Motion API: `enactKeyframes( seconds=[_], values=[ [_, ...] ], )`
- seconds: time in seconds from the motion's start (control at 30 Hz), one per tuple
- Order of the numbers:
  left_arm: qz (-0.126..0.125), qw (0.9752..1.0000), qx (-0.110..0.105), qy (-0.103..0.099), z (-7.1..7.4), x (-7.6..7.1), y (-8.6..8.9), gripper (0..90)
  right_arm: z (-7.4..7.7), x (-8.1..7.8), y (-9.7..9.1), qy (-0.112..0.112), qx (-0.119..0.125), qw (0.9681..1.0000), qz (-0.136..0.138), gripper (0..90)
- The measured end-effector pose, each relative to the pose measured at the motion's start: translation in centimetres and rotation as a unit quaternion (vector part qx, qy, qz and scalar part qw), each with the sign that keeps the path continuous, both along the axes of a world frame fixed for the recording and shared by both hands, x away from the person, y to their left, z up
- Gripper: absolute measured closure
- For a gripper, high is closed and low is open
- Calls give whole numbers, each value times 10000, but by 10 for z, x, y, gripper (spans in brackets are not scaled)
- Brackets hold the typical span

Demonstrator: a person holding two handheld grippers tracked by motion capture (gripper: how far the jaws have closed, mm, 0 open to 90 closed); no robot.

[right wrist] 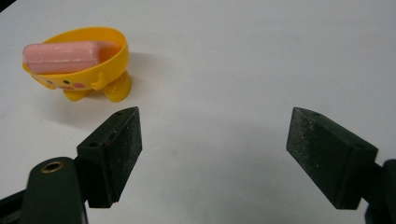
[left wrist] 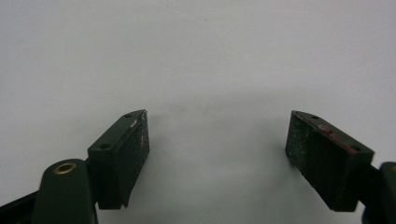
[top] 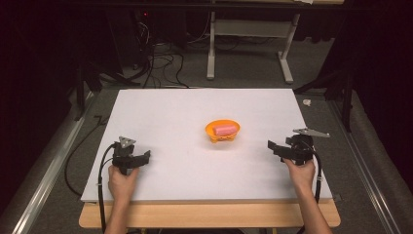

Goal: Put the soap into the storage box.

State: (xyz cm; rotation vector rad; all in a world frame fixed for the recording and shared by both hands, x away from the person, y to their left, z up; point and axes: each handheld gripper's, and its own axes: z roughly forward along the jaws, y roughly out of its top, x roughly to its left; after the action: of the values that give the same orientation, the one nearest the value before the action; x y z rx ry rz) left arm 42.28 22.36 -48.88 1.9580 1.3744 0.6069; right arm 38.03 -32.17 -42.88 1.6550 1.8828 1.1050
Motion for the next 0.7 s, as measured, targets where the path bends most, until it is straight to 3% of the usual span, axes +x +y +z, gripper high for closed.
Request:
enactKeyframes(
  seconds=[0.7],
  values=[
    [-4, 10000, 12, 6, 0, 0, 0, 220, -25, -7, 5, 207, 2, 9998, -14, 195]
  ],
)
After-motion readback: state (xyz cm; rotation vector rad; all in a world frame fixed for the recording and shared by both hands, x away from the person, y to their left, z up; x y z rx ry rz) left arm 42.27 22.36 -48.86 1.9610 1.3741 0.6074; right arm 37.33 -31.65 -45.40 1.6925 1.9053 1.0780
